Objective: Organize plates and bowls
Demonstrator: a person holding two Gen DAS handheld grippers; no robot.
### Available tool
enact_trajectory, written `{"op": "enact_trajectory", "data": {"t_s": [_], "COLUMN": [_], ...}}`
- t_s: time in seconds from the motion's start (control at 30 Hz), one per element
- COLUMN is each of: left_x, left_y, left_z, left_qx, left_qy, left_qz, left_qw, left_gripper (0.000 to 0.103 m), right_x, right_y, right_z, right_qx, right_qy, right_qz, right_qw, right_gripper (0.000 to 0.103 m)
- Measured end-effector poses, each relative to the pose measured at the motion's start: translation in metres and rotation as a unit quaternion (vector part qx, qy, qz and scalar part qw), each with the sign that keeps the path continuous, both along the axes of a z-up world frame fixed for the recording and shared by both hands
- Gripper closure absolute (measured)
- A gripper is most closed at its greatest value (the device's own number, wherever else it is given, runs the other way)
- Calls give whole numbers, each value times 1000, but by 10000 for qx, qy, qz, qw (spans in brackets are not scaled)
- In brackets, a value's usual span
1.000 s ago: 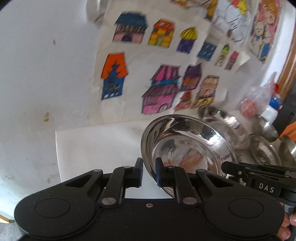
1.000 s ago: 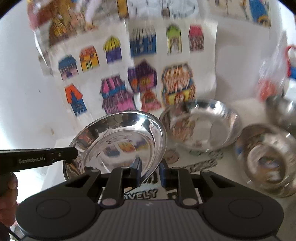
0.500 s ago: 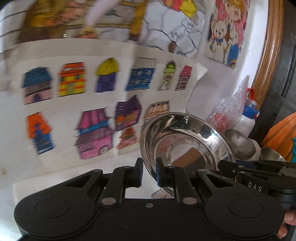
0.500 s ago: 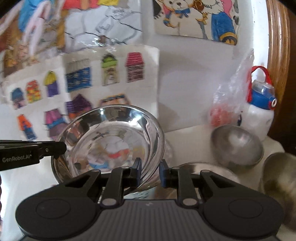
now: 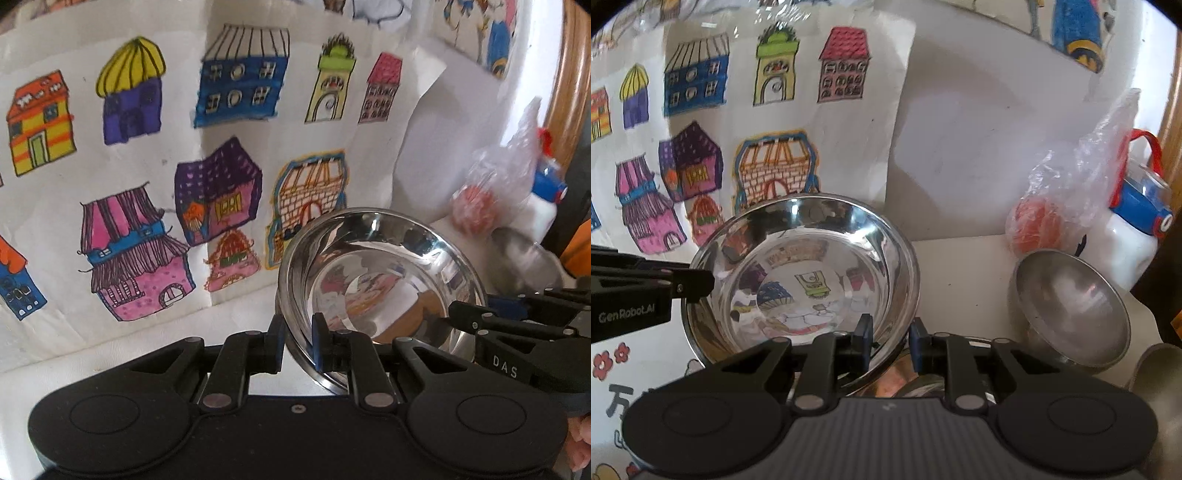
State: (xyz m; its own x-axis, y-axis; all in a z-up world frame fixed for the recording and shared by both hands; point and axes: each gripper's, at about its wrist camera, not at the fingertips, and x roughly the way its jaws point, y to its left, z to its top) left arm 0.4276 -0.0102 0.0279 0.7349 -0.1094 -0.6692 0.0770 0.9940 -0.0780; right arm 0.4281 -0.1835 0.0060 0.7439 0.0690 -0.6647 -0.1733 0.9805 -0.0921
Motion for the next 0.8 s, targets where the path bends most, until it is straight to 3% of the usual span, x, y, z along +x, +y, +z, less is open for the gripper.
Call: {"op": "enact_trajectory", "data": {"t_s": [0.47,0.7,0.8], "left_x": [15,13,10], "left_y": [1,2,3], "left_z": [-15,-11,-8], "left_qx": [73,43,60], "left_qy": [283,259,212], "left_qz": [96,93,104], "left_qw": [9995,9996,9997], "left_gripper": [87,87,85], "right_x": [2,-1,-5], "right_y": [12,12,11], "right_z": [-5,1,8], "right_qx": [-418,-520,-471], "right_qy": [34,-121,-203], "right_qz": [109,184,220], "right_qw": [9991,9984,9984], "right_gripper": [77,67,55]}}
